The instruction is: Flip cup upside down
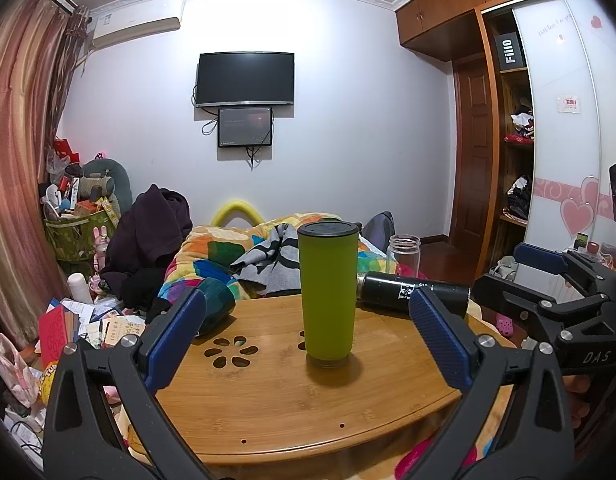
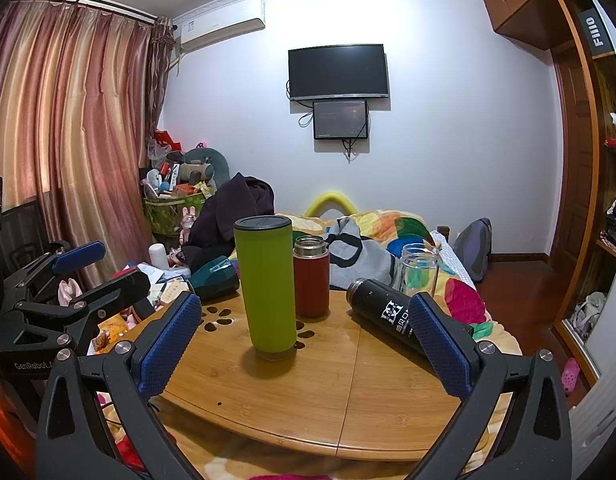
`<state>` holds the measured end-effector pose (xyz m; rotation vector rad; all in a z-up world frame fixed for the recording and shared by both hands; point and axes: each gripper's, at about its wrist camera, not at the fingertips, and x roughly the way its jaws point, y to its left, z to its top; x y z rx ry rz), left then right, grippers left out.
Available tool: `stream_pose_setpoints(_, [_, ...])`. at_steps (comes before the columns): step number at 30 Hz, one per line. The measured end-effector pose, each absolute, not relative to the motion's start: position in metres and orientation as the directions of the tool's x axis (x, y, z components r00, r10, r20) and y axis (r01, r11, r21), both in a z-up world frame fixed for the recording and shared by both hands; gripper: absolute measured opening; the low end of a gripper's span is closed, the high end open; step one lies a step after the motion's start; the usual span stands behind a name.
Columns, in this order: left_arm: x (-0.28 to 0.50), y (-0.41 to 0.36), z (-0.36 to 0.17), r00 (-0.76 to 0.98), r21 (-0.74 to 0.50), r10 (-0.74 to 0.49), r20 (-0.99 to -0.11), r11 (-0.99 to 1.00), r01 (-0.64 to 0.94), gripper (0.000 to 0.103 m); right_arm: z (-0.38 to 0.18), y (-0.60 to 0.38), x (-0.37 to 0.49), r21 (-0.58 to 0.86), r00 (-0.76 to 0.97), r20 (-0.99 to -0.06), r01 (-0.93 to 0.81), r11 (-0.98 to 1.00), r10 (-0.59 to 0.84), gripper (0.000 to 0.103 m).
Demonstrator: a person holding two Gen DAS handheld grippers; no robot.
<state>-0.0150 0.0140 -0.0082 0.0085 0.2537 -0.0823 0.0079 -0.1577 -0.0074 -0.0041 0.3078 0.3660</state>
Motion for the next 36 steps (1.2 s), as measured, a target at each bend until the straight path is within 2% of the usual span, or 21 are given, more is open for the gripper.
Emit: stream_pose_setpoints(36, [-0.0149,0.0146,-0.0083,0.954,-0.037,-0.113,-0.278,0.994,0.107,0.103,-0.0064,-0.1559,0.0059,0.054,0.885,-0.302,-0.355,0.933,0.354,0.103])
